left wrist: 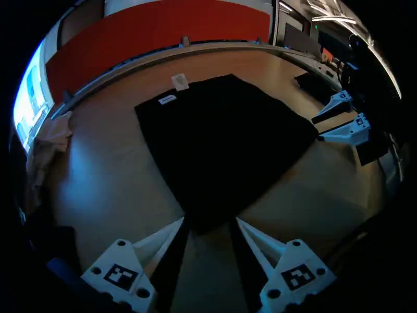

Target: Fold towel

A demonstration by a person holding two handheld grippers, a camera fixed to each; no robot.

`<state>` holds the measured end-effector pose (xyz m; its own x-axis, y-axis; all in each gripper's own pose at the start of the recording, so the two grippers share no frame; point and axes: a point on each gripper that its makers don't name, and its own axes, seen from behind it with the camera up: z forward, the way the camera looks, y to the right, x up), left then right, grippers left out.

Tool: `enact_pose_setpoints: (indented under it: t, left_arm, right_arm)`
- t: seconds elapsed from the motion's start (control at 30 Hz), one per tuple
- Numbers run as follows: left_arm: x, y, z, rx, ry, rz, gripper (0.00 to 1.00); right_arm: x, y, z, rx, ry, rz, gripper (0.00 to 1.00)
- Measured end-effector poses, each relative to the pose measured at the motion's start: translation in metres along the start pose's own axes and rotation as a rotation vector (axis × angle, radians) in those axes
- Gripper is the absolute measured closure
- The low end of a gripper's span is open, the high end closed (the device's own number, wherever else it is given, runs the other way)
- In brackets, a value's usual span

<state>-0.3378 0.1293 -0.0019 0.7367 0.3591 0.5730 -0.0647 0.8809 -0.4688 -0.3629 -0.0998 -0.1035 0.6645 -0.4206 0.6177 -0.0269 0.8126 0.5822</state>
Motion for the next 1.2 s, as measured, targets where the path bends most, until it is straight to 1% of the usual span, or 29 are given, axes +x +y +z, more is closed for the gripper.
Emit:
enact_pose_setpoints:
  t: [0.07,0.13,0.2,0.27,0.33,0.43,0.6,0.67,0.73,1.0,1.07,1.13,1.2]
  left_arm:
    - [-0.0002,0.0001,0.0002,0.001,0.0,-0.004,0.48]
    - [-0.0003,-0.0011,0.0001,0.005,-0.001,-0.008,0.5]
    - [-0.0004,-0.0027,-0.0001,0.009,-0.004,-0.013,0.58]
    - [-0.0003,-0.0047,-0.0004,0.011,-0.008,-0.021,0.64]
    - [-0.0004,-0.0059,-0.0005,0.01,-0.011,-0.027,0.67]
    - [-0.0006,-0.0067,-0.0004,0.008,-0.014,-0.031,0.67]
    - [-0.0008,-0.0061,-0.0003,0.015,-0.014,-0.022,0.67]
    - [-0.0008,-0.0059,-0.0006,0.017,-0.013,-0.023,0.67]
    - [-0.0008,-0.0058,-0.0007,0.017,-0.013,-0.027,0.67]
    - [-0.0006,-0.006,-0.0014,0.018,-0.016,-0.026,0.68]
    - [-0.0004,-0.0066,-0.0018,0.017,-0.018,-0.028,0.69]
    - [-0.0006,-0.0077,-0.0018,0.018,-0.022,-0.031,0.71]
    - [-0.0009,-0.0091,-0.0016,0.023,-0.025,-0.035,0.82]
  right_arm:
    - [-0.0008,-0.0001,0.0001,0.002,-0.002,-0.002,0.37]
    - [-0.0017,0.0002,0.0006,0.003,-0.004,-0.002,0.39]
    - [-0.0022,0.0005,0.0011,0.005,-0.005,0.0,0.39]
    - [-0.0019,0.0004,0.0016,0.007,-0.003,0.005,0.39]
    - [-0.0014,0.0004,0.002,0.007,-0.002,0.009,0.4]
    - [-0.0007,0.0006,0.0023,0.008,-0.002,0.014,0.42]
    - [-0.0001,-0.0002,0.0029,0.014,-0.003,0.011,0.42]
    - [-0.0003,-0.0009,0.0033,0.016,-0.003,0.001,0.45]
    - [0.0,-0.0028,0.0036,0.021,-0.003,-0.007,0.53]
    - [0.0001,-0.0074,0.0042,0.027,-0.002,-0.024,0.76]
    - [0.0004,-0.0055,0.004,0.019,-0.005,-0.02,0.79]
    - [0.0009,-0.0051,0.0038,0.017,-0.007,-0.016,0.8]
    - [0.0018,-0.0058,0.0036,0.021,-0.008,-0.013,0.81]
